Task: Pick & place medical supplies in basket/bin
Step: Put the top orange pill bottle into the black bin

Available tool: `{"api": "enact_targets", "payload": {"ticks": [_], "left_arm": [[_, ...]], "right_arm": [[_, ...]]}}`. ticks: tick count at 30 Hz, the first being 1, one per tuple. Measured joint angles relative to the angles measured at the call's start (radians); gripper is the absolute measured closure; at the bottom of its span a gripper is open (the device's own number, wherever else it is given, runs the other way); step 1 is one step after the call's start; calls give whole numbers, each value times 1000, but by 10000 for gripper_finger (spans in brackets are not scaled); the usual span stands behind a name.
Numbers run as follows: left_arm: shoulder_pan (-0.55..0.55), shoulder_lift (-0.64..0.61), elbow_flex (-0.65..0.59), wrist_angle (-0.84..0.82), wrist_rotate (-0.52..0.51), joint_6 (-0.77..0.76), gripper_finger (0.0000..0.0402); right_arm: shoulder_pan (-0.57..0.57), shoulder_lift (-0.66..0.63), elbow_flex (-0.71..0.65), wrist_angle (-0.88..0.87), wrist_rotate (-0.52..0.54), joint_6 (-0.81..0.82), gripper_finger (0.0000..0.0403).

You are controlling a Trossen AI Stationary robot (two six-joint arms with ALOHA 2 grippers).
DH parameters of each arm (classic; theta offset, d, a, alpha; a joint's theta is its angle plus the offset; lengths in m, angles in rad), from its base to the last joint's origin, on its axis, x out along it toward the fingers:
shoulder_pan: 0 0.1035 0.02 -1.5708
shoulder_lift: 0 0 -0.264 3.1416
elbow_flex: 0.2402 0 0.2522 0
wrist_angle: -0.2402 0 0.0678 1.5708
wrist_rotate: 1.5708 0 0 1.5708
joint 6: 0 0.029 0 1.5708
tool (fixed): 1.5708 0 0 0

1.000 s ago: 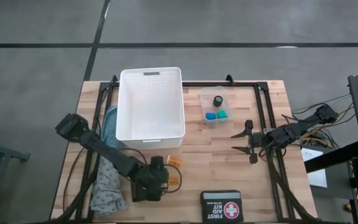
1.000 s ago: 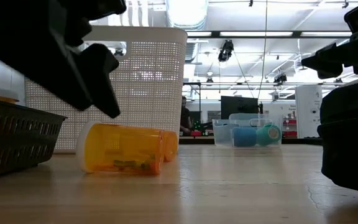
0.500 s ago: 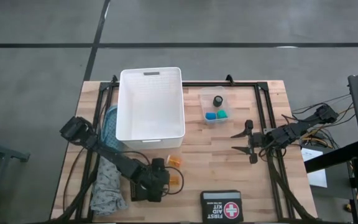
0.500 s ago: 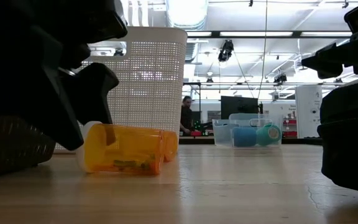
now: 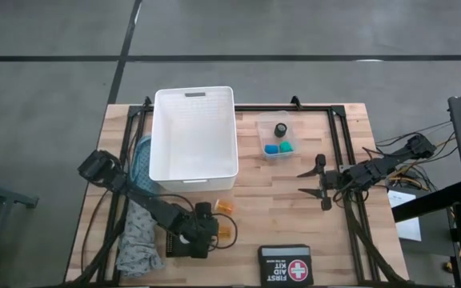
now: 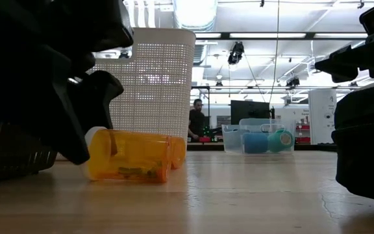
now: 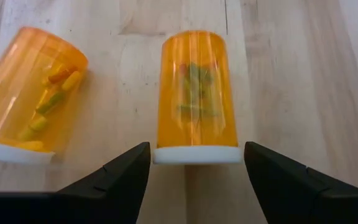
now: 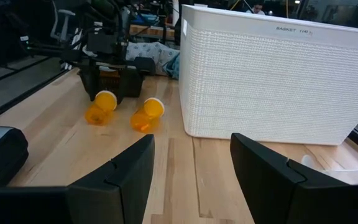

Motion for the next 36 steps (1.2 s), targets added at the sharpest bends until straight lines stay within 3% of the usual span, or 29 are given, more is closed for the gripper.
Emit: {"api": "enact_targets", "payload": {"ticks": [13,24,30,36], "left_arm": [[6,11,0,-4,15,-1,181],[6,11,32,-17,23,-1,182],[6,11,116,-160,23,-2,182],[5,10,268,-412,23,-40,181]], "right_arm": [[0,0,0,0,0,0,197],[0,0,0,0,0,0,197],[0,0,0,0,0,0,197],[0,0,0,0,0,0,197]]}}
